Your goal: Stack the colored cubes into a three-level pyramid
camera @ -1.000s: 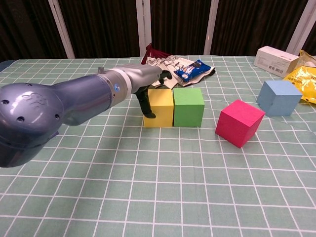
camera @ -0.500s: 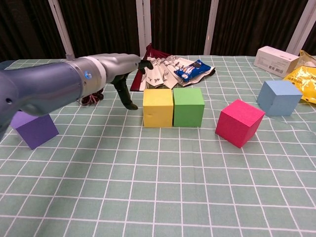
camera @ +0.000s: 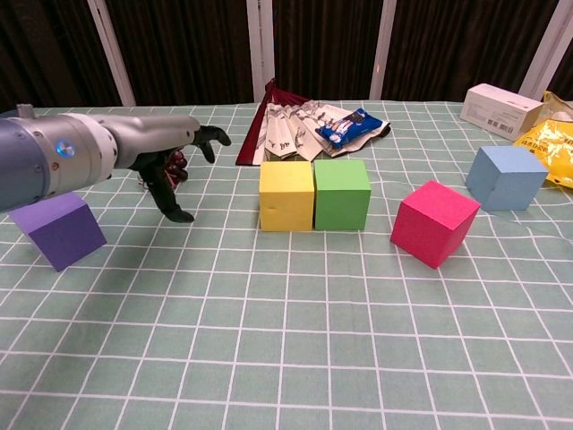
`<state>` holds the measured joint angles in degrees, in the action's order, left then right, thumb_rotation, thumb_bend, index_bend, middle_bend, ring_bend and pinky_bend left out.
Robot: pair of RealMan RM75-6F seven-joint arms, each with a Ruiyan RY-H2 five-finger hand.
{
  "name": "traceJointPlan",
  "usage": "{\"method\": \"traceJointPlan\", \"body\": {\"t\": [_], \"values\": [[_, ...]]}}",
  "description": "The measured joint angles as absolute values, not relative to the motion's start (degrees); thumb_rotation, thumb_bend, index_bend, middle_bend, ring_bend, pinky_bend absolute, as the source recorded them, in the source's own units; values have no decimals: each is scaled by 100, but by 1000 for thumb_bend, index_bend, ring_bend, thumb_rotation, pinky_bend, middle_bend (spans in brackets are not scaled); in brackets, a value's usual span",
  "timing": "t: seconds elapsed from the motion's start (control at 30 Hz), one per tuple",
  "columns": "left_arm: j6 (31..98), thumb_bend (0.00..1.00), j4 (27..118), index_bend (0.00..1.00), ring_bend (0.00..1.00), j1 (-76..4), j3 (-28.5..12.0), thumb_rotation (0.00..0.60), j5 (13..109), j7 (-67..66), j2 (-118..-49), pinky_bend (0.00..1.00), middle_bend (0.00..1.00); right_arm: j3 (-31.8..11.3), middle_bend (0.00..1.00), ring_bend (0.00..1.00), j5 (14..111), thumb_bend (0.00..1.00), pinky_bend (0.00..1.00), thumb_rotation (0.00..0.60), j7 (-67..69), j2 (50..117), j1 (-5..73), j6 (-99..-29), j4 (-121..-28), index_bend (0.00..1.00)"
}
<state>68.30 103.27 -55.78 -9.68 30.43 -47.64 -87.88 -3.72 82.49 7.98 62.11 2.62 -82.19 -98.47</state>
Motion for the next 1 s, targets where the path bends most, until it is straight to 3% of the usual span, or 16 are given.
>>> {"method": "traceJointPlan", "body": {"t": [1.0], "values": [[6537, 275, 9490, 0, 0, -5973, -1064, 600, 2652, -5004, -9720, 0, 169, -380, 0, 0, 8222, 299, 0, 600, 860, 6185, 259, -8207, -9843, 0]]}}
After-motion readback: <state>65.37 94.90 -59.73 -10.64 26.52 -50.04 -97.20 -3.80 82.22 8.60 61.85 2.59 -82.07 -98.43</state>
